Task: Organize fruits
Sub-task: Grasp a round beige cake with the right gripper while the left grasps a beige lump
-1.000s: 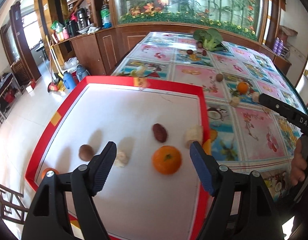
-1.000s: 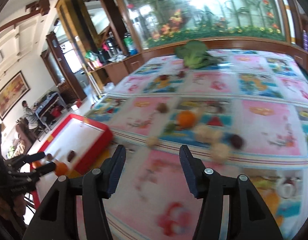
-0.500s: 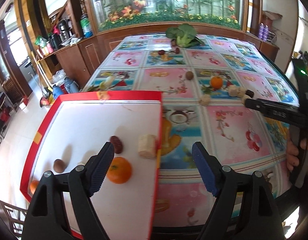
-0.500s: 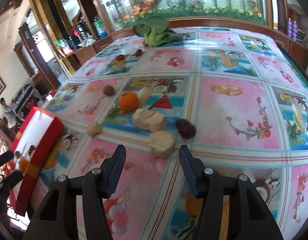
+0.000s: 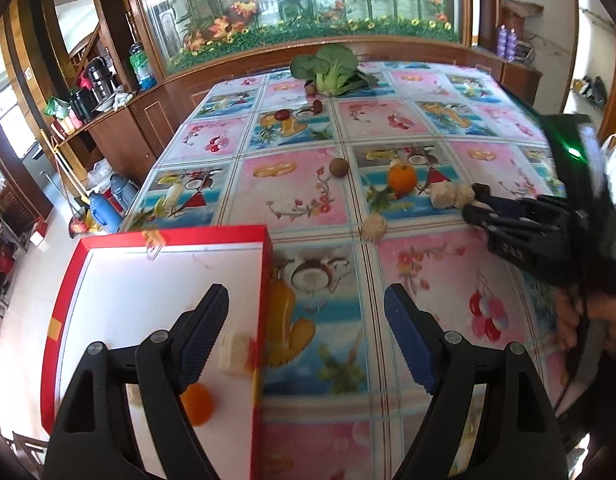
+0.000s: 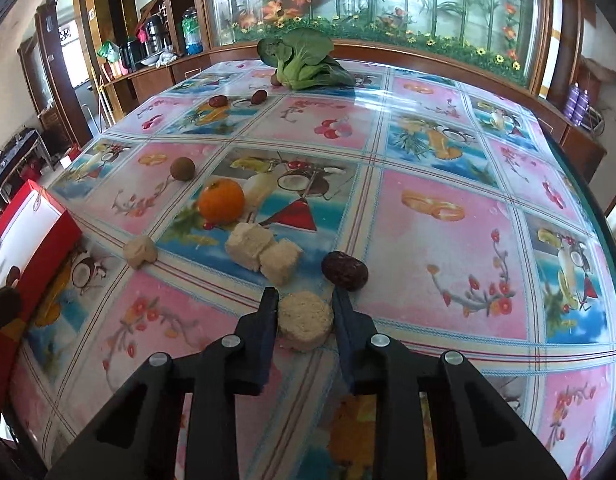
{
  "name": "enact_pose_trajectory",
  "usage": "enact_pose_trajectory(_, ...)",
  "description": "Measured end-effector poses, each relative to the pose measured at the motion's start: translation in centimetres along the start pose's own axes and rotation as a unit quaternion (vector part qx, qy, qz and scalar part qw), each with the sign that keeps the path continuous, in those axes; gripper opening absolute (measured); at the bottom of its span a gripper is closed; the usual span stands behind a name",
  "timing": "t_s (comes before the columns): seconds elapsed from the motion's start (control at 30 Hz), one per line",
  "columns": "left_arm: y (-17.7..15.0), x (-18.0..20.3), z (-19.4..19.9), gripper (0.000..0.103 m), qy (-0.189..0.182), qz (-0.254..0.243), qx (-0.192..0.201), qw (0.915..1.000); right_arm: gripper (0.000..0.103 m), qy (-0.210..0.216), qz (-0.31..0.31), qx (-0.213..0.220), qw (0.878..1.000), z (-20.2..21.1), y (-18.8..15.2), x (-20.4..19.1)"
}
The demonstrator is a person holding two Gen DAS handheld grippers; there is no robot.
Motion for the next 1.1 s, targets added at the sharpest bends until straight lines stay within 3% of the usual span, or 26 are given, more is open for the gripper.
enact_pose_trajectory(0.4,4.3,4.3,-6.1,0.080,-0.011,-0.031,-0.040,0.9986,0.026,0.045,-0.063,-0.018,0.997,0.4,-0.1,2.1)
enact_pose_trajectory(0.67,4.7,4.6,-8.7,0.058,-0.029,-0.037,-0.071,0.9964,0.026,0.043,-0.059,-0.018,0.997,0.4,-0.1,2.1)
enact_pose_trajectory(0.87,5.0,4.6,-9.1,0.044,-0.062,-0.031,-0.067,0.9953,0.027,0.041,-0.057,-0.018,0.997,0.3,-0.1,2.0)
enact_pose_trajectory(1.03,4.8,5.3,-8.9,0.024,-0.077,-0.034,-0.059,0.9947,0.027,0.040,-0.055,-0.018,0.998,0.3,-0.1,2.0)
enact_pose_trajectory(1.1,4.7,5.4,-8.8,0.024,-0.081,-0.026,-0.059,0.9946,0.027,0.039,-0.053,-0.019,0.998,0.3,0.0,2.0)
Point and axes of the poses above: each gripper's, at about its wrist camera, not at the fingertips, and z roughly against the way its jaws point, x to its right, y to its top, the point moved 4 cm from there along -z, roughly the way its jaws point, and after that the axes turned 7 degrees about -x, right-handed, at the moved point
